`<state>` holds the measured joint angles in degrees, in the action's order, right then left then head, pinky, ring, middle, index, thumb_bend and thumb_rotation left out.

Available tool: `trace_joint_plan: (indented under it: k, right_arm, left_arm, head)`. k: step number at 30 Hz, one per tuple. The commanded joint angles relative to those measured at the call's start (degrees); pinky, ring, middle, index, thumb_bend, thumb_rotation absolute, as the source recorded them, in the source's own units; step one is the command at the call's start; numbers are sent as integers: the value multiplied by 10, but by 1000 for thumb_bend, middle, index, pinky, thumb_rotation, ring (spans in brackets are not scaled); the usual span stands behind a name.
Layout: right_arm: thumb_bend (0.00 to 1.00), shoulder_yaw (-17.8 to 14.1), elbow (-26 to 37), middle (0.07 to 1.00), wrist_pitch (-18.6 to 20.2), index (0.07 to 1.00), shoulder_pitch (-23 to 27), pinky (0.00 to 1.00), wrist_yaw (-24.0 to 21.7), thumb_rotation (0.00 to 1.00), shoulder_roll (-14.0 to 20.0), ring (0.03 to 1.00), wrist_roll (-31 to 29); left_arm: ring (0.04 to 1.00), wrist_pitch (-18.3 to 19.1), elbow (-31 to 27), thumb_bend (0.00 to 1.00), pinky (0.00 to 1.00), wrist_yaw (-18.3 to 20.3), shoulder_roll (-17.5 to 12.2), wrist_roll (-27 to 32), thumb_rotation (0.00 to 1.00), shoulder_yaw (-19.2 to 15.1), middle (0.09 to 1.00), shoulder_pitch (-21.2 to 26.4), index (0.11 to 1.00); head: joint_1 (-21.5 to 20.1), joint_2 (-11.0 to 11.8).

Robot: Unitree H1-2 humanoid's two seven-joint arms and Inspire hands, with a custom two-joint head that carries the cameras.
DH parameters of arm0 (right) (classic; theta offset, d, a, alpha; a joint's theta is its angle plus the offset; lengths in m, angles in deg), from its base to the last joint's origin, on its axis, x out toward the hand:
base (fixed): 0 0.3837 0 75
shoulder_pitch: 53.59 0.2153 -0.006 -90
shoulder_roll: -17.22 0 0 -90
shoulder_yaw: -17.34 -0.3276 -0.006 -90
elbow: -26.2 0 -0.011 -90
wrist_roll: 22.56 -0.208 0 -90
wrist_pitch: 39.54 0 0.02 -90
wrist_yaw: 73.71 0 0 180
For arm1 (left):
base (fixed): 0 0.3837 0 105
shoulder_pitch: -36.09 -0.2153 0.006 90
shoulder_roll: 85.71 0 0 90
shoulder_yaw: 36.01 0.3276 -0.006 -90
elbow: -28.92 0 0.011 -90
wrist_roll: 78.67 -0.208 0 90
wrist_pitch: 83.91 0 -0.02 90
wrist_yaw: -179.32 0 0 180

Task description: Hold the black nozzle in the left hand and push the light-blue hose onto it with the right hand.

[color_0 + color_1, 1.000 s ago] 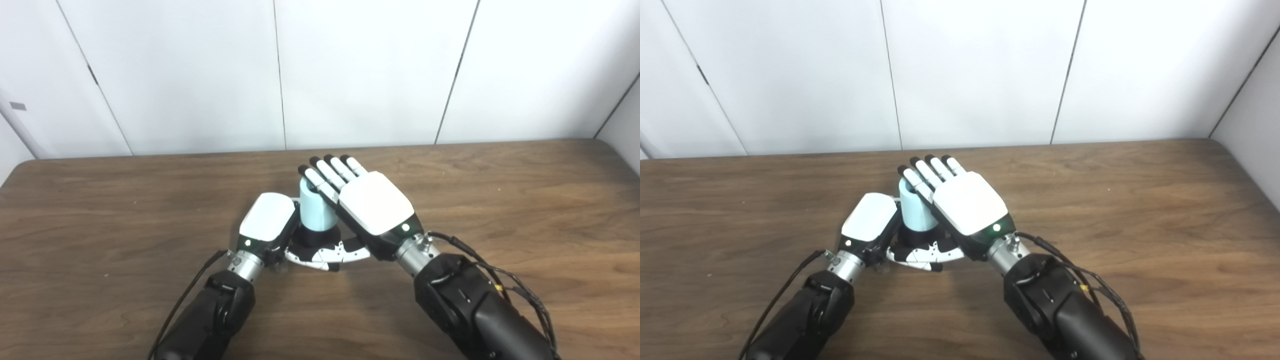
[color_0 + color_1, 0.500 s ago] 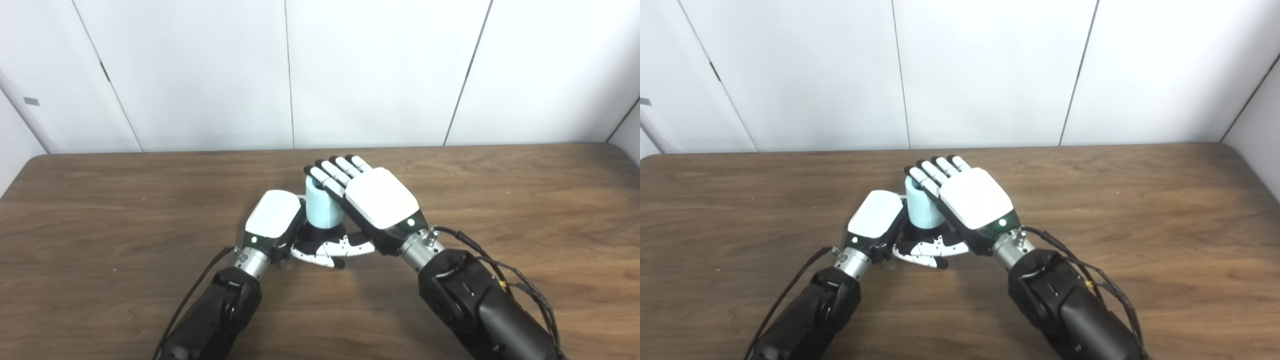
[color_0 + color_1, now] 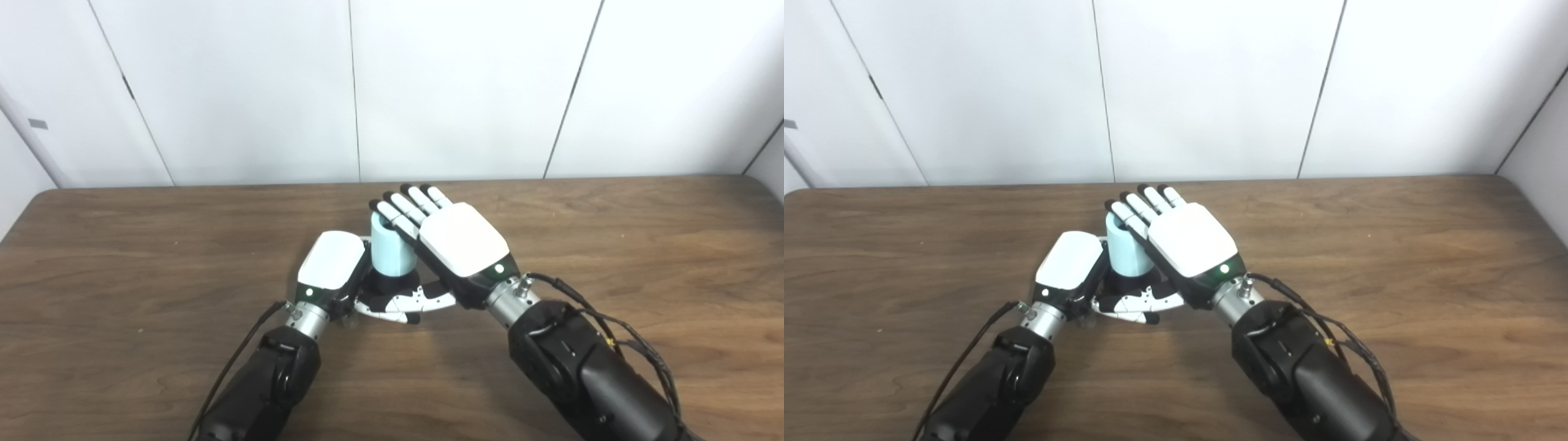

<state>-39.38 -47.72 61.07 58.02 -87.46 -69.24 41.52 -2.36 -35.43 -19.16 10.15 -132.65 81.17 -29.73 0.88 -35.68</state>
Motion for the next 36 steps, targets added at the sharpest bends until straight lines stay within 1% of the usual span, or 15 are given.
trace_joint_plan:
  k: [1,4,9,13,16,18,19,20,22,24,25,28,31,33,36]
  right_arm:
    - [569,112,-198,964,-19,945,-86,989,-246,992,21,993,-46]
    - [563,115,-197,962,-17,936,-85,991,-248,985,20,992,-43]
    - [562,113,-193,963,-18,945,-88,988,-240,981,19,988,-45]
    - [571,105,-189,960,-26,922,-95,965,-201,920,21,978,-44]
    - [579,101,-184,968,-24,925,-99,963,-184,892,22,983,-41]
    - [601,96,-177,970,-20,928,-102,955,-170,820,23,981,-38]
    - [608,91,-173,970,-19,929,-106,952,-155,799,23,980,-39]
    - [616,87,-168,964,-19,927,-109,940,-140,747,24,973,-39]
    - [624,80,-160,965,-22,932,-114,938,-112,689,24,975,-39]
    - [649,72,-152,963,-26,927,-120,932,-81,581,24,974,-40]
    - [657,67,-147,963,-30,926,-124,931,-61,547,24,974,-43]
    - [698,53,-130,965,-38,927,-132,923,-11,433,24,974,-58]
    - [718,37,-114,970,-45,925,-140,932,40,373,22,982,-80]
    - [714,29,-107,972,-49,922,-142,939,65,366,20,986,-88]
    - [717,18,-106,976,-57,921,-146,952,98,379,18,992,-99]
  left_arm:
    - [446,-51,68,504,586,-64,83,-5,0,88,470,-143,516]
    - [443,-52,64,503,581,-60,81,0,0,86,456,-144,528]
    - [442,-48,61,504,586,-56,80,1,0,86,470,-145,519]
    - [440,-48,64,504,573,-59,78,-2,0,88,473,-145,517]
    - [449,-53,65,505,569,-61,79,3,0,84,470,-147,513]
    - [447,-55,68,505,561,-66,80,6,0,81,471,-147,512]
    - [446,-54,68,505,559,-64,80,8,0,80,472,-148,512]
    - [448,-53,69,505,562,-61,80,9,0,79,477,-148,504]
    - [450,-48,68,505,568,-57,81,11,0,78,482,-150,495]
    - [458,-43,65,505,573,-53,81,12,0,76,475,-153,494]
    - [461,-37,63,505,575,-46,82,13,0,75,473,-154,494]
    - [468,-23,62,504,593,-30,83,16,0,72,468,-156,499]
    - [474,-3,62,504,595,-14,83,6,0,74,456,-156,499]
    - [476,12,57,505,602,-2,84,2,0,74,451,-158,494]
    - [467,22,51,503,615,9,86,2,0,73,442,-160,514]
  head:
    - [0,0]
    - [-1,1]
    - [-1,2]
    - [-1,2]
    - [0,3]
    - [1,3]
    - [2,3]
    - [2,4]
    - [2,5]
    - [4,6]
    - [5,10]
    - [7,13]
    - [7,12]
    - [7,12]
    - [8,11]
